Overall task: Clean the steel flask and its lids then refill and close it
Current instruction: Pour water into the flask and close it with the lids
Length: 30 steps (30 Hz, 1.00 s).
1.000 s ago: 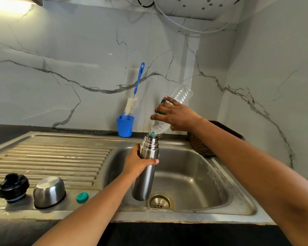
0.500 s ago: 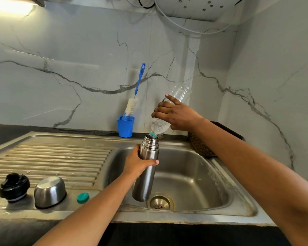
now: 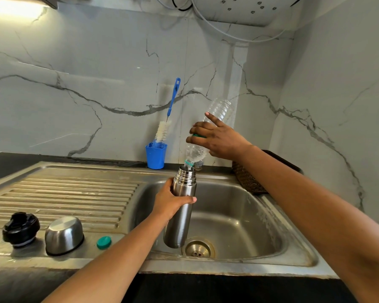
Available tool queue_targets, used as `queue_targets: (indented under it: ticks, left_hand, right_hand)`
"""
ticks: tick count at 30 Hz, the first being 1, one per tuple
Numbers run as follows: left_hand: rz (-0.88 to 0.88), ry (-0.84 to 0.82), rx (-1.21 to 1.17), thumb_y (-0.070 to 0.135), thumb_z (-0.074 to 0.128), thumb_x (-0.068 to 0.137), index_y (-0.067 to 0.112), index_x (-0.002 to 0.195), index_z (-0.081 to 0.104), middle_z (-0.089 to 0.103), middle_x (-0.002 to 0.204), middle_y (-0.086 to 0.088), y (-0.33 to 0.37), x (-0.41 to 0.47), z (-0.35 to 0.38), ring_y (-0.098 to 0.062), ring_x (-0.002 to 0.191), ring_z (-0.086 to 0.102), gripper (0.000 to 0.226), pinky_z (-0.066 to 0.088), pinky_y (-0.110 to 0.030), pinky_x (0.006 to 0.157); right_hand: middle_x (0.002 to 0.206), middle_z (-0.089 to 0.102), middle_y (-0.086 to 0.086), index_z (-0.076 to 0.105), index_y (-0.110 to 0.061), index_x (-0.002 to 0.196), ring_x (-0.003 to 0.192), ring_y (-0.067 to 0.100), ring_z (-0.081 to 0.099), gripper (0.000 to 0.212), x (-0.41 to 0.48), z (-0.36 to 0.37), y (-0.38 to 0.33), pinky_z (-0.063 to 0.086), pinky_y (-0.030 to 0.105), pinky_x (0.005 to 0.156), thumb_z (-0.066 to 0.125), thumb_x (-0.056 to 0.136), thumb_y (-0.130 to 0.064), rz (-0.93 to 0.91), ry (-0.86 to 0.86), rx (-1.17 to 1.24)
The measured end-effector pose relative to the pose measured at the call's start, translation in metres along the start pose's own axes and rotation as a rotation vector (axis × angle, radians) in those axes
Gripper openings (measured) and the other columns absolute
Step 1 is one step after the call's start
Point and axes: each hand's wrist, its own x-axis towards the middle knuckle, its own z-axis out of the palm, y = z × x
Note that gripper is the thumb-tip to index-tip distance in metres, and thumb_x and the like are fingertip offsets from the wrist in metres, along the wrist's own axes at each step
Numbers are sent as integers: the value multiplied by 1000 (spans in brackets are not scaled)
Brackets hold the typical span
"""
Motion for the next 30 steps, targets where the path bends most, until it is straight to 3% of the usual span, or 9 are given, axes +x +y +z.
queue_targets:
  ticks: [14, 27, 30]
  left_hand:
    - [5, 0, -10, 19, 87, 59, 26, 113, 52, 65, 105, 4, -1, 1, 0, -15, 95, 62, 65, 50, -34, 86]
    - [3, 22, -15, 20, 87, 58, 26, 113, 52, 65, 107, 3, -3, 3, 0, -18, 98, 62, 66, 50, -42, 91]
    - [2, 27, -19, 20, 87, 59, 27, 113, 52, 65, 107, 3, -3, 2, -1, -17, 97, 62, 65, 51, -39, 90]
  right_hand:
    - [126, 60, 9, 56, -23, 128, 124, 30, 52, 74, 4, -2, 3, 22, 55, 108, 83, 61, -9, -8, 34, -91]
    - [135, 53, 7, 45, -24, 135, 129, 29, 45, 78, -1, -9, 4, 15, 54, 110, 79, 66, -9, 50, 136, -189]
    - [131, 56, 9, 48, -24, 132, 125, 31, 49, 84, -4, -2, -1, 19, 56, 108, 85, 57, -11, -71, 93, -197]
